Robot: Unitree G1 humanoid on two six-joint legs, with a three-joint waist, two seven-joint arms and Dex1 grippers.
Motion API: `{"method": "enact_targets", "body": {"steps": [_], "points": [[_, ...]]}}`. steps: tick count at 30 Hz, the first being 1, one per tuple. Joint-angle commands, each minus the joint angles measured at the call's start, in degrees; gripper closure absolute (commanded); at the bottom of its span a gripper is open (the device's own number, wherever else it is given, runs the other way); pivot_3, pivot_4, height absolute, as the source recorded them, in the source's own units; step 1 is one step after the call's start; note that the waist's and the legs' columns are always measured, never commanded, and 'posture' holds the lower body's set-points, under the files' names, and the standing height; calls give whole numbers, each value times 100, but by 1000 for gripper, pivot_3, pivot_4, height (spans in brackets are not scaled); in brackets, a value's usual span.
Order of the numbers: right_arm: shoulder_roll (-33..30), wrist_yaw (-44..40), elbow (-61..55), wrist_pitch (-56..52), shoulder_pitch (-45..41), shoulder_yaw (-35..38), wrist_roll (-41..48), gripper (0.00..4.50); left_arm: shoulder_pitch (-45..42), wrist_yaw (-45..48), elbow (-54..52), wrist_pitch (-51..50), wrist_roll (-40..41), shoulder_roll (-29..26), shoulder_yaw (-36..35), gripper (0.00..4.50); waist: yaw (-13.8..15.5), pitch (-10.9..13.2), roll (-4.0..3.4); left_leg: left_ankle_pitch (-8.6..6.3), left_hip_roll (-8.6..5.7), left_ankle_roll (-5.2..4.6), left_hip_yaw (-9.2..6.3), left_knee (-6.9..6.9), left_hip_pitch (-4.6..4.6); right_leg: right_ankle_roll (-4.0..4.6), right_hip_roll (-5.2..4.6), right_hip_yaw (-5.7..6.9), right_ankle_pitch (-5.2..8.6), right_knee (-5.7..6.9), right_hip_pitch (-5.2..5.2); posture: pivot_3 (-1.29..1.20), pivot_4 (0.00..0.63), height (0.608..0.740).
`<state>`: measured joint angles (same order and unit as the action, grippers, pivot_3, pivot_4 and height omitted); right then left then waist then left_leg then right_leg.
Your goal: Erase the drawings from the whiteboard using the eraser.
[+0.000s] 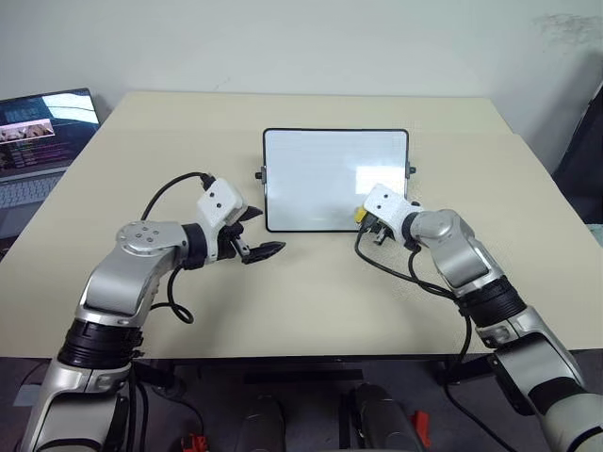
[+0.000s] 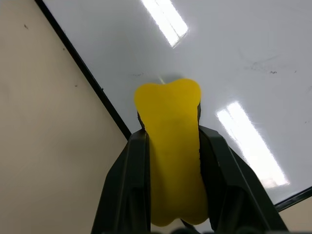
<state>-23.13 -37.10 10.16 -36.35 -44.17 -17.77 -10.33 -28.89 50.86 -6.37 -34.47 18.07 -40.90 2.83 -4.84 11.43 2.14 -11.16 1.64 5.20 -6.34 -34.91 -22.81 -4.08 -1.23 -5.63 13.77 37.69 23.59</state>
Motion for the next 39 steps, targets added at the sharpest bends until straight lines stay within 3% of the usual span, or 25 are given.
{"method": "enact_targets", "body": {"steps": [1,8,18,24,30,39], "points": [[91,-244,-919,-227,-376,696,664,3503,-266,68,-176,-27,299,76,-277,0,1,3,-2,0,0,0,0,2,-12,-10,0,0,-6,1,13,0,150,740],[-442,-124,-1320,-1082,-585,1829,1299,3503,-537,50,-577,-553,1044,642,-198,0,52,6,-7,-7,1,6,-2,25,-36,-29,-1,5,-16,0,44,0,150,740],[-1587,195,-255,-1426,420,2658,1380,3503,-882,409,-91,-151,666,1564,1047,0,143,6,-8,-9,0,8,6,24,-55,-26,-2,1,-21,-50,42,0,150,740],[-1845,410,207,-1305,1054,2946,1458,3503,-1158,469,384,131,512,2060,1265,0,125,8,-20,-9,-1,8,10,22,-56,-31,-2,-4,-21,-50,42,0,150,740],[-1978,636,776,-953,1264,3082,1434,3503,-1190,493,398,140,481,2212,1291,0,40,10,-24,-9,-1,8,13,18,-54,-43,-2,-8,-19,-49,41,0,150,740],[-2068,619,2004,42,1077,3318,1701,3503,-1127,543,251,53,476,2253,1344,0,6,10,-25,-10,-3,7,13,13,-10,-50,-2,-8,-20,-65,-16,0,150,740]]}}
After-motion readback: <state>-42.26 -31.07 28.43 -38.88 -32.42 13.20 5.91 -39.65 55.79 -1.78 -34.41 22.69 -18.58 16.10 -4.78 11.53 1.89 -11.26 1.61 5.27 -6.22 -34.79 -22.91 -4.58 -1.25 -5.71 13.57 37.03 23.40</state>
